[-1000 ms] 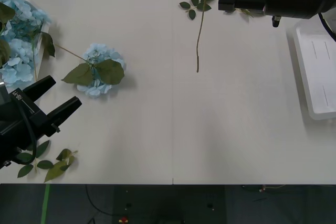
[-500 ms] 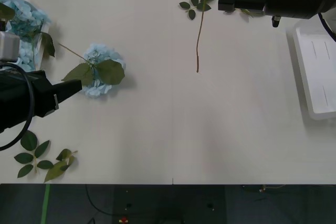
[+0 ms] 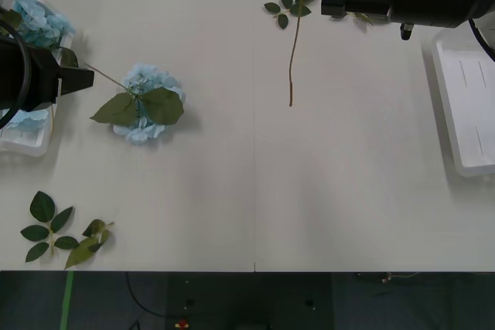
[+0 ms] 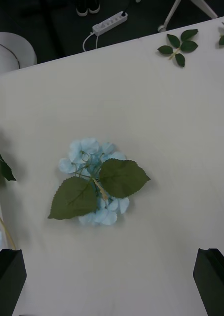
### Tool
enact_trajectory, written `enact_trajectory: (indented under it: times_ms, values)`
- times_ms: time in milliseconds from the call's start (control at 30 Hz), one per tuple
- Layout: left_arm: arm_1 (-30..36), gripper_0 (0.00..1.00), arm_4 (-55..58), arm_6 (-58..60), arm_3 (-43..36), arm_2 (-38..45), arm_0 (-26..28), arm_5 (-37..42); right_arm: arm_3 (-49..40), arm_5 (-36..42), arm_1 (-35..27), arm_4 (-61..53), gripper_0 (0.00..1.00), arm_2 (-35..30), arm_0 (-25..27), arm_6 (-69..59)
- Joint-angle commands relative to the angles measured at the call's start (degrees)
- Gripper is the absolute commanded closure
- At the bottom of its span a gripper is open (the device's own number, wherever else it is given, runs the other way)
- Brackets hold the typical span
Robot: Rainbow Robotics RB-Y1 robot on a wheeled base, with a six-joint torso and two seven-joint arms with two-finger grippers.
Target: Place the red flowers into the right box and the blue flowers into the left box. If a person shows an open palm, hand one flower to the person first, then continue sorting.
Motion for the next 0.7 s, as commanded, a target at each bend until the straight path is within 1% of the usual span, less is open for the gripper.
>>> enact_trajectory:
  times_ms: [33,67,100,167,200,233,333,533,600,633,700]
  values:
    - [-0.1,0.0,-0.4,-4.0,4.9,-7.7,-11.7,5.7,-2.0,-0.7,0.4,0.5,1.0,0.4,-0.2,-1.8]
    - [-0.1,0.0,-0.5,-4.2,5.7,-8.9,-13.1,6.2,-2.0,-0.7,0.4,0.7,1.0,0.3,-0.2,-1.8]
    - [-0.1,0.0,-0.9,-4.4,7.8,-12.0,-16.6,7.6,-2.0,-0.7,0.5,0.7,1.0,0.4,-0.2,-1.8]
    - [-0.1,0.0,-1.4,-4.5,10.8,-16.9,-21.4,8.2,-2.0,-0.8,0.5,0.7,1.0,0.4,-0.2,-1.8]
    - [-0.1,0.0,-1.3,-4.5,11.7,-18.1,-22.6,8.3,-2.0,-0.8,0.5,0.7,1.0,0.3,-0.2,-1.8]
    - [-0.4,0.0,-1.3,-4.6,14.0,-21.2,-25.6,8.2,-1.9,-0.8,0.5,0.7,1.0,0.4,-0.2,-1.8]
    - [-1.7,0.0,-1.5,-4.8,17.4,-25.5,-29.8,9.1,-2.0,-0.8,0.5,0.7,1.0,0.4,-0.2,-1.8]
    - [-3.7,0.0,-4.8,-6.2,24.1,-33.3,-39.0,14.7,-1.9,-1.0,0.7,1.3,1.0,0.4,-0.2,-2.1]
    - [-4.1,0.0,-4.6,-6.6,26.7,-35.6,-41.3,14.8,-1.9,-1.2,0.7,1.3,1.0,0.4,-0.2,-2.2]
    - [-4.9,0.0,-4.4,-6.9,28.8,-37.6,-43.4,14.9,-1.9,-1.2,0.8,1.3,1.0,0.4,-0.2,-2.3]
    - [-6.5,0.0,-4.4,-7.3,31.9,-40.0,-45.9,15.6,-1.9,-1.2,0.8,1.3,1.0,0.4,-0.2,-2.4]
